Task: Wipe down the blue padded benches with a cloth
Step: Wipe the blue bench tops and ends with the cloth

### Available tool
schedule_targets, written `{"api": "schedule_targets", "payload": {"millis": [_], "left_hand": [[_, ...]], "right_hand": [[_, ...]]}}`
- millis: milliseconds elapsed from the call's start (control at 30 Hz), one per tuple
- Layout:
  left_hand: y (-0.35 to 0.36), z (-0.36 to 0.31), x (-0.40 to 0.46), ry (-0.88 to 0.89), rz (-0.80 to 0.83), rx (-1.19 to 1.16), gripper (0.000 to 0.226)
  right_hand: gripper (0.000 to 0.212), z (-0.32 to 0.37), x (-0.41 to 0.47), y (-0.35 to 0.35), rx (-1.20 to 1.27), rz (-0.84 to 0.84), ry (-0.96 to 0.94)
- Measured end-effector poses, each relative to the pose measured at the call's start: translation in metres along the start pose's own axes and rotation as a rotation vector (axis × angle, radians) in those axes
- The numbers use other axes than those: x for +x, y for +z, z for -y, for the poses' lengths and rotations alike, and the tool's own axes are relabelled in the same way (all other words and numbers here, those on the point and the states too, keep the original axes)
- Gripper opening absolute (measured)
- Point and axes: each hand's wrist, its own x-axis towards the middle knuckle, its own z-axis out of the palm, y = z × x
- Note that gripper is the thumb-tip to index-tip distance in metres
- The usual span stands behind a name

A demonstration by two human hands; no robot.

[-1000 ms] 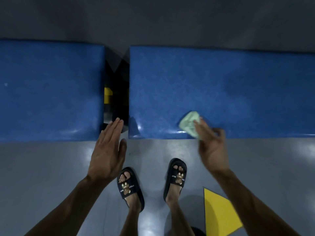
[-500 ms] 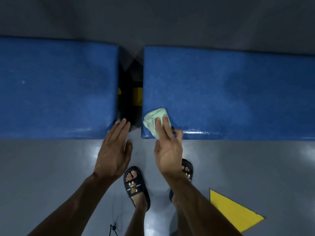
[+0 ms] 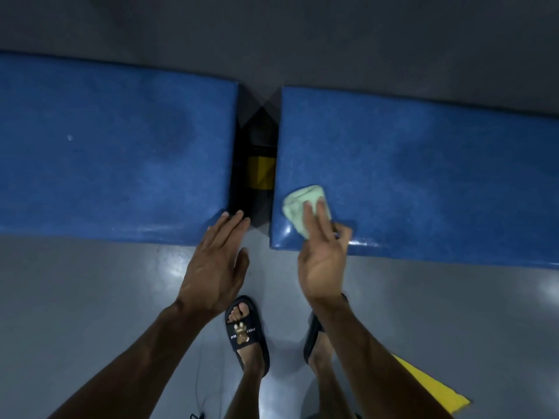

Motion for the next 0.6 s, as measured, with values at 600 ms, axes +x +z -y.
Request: {"api": "schedule_targets", "payload": {"millis": [600], "left_hand": [[-0.023,0.014,0.005,-0.078,-0.039,-0.025,0.056]], "right_hand": [[0.052,0.023,0.186,0.015,-0.504,0.401,-0.615]]}}
